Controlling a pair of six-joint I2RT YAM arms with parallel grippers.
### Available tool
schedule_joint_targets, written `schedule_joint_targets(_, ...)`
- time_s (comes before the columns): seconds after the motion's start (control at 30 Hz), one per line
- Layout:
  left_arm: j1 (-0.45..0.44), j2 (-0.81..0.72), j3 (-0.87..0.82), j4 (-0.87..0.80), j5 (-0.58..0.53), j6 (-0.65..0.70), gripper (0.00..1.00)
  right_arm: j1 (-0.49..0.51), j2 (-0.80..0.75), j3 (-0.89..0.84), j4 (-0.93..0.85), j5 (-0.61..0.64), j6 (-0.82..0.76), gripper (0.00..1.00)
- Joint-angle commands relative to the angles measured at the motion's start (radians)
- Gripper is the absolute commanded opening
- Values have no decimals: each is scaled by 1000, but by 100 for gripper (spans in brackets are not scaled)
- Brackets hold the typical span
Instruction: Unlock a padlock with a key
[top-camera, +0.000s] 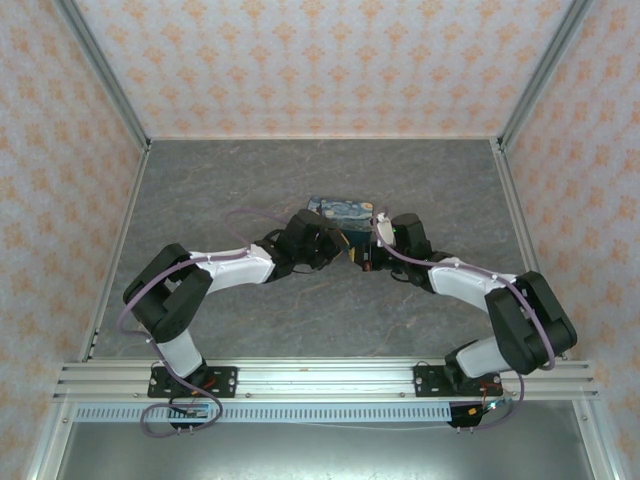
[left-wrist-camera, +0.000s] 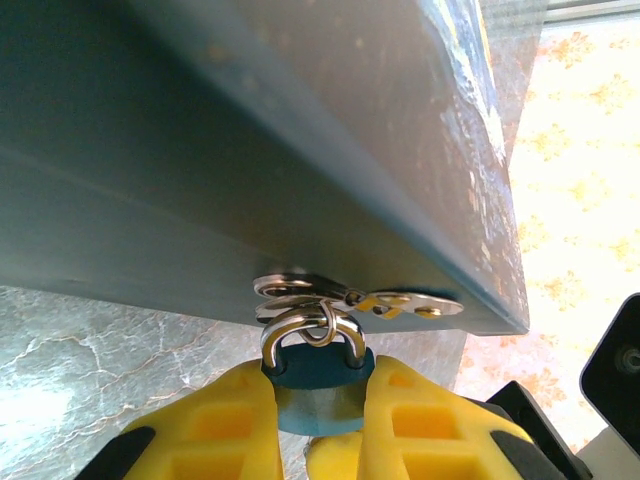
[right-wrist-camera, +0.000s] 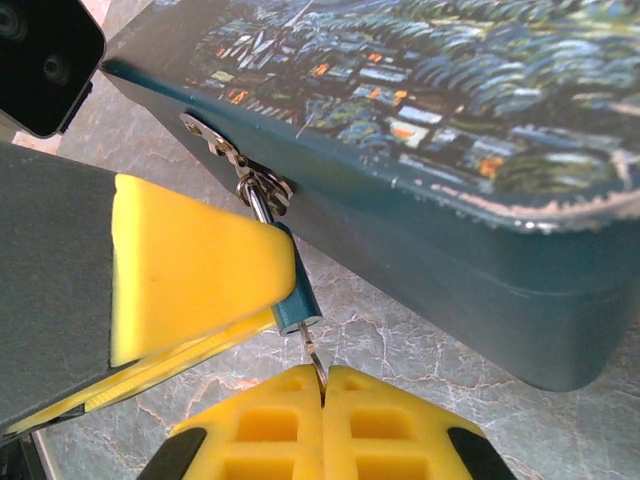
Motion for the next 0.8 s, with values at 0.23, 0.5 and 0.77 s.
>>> schedule_joint_targets(0.23, -65, -22, 5, -107, 186, 4, 14, 85, -94, 45, 231, 77, -282, 0)
schedule_joint_targets(0.5, -65, -45, 31, -173, 191, 15, 14, 104, -96, 13, 345, 110, -250, 0)
schedule_joint_targets(0.77, -65, -12, 7, -102, 171, -3, 14, 101, -70, -11, 395, 76, -140, 0)
